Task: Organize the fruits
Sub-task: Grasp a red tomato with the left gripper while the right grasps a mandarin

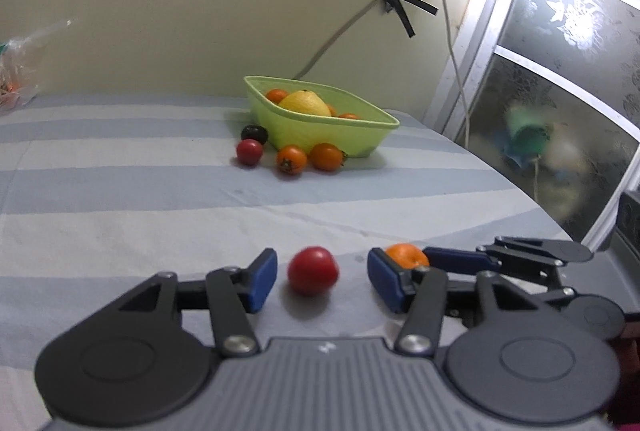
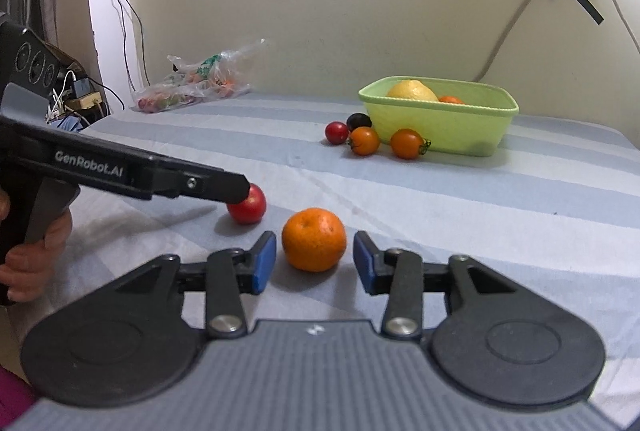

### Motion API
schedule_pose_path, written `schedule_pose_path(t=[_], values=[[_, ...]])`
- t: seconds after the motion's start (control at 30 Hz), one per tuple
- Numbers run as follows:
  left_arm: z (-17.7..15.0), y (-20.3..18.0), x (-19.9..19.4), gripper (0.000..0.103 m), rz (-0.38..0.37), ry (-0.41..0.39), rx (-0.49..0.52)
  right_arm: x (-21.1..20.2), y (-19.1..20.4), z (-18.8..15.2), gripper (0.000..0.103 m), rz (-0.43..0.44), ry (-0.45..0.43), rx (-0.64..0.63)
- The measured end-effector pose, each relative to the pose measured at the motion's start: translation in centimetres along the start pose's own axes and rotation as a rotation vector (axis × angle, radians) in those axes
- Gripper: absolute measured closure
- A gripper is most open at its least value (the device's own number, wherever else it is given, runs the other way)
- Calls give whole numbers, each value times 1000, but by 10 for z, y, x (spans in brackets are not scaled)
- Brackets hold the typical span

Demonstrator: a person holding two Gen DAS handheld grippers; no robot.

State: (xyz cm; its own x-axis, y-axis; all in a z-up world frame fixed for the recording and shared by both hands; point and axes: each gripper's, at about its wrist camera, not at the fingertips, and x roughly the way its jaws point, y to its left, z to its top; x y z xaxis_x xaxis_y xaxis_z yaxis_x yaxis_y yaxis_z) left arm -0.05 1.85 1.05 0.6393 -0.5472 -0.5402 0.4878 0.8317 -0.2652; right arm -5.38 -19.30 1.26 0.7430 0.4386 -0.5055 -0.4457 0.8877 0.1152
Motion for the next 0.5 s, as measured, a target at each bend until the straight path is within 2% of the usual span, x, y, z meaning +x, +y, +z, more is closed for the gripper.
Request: schedule_pose_path(t=[0.23, 0.33, 0.37, 0.4, 0.47, 0.5], values=[[-5, -7, 18, 48, 63, 6, 74, 7, -1, -1, 53, -5, 26, 4], [-7, -8, 23, 61, 71, 5, 86, 13, 2, 1, 54, -19, 40, -13], [-7, -8, 23, 73, 56, 4, 91, 14, 4, 1, 56, -21, 40, -21], [-7, -7, 21, 81, 55, -3, 94, 15, 4, 1, 64, -21, 41, -25], [-8, -5, 18, 86, 58, 6, 88, 14, 5, 1, 64, -25, 37, -28], [-9, -3, 16, 92, 44, 13, 75, 12, 5, 1, 65, -19, 36, -29]])
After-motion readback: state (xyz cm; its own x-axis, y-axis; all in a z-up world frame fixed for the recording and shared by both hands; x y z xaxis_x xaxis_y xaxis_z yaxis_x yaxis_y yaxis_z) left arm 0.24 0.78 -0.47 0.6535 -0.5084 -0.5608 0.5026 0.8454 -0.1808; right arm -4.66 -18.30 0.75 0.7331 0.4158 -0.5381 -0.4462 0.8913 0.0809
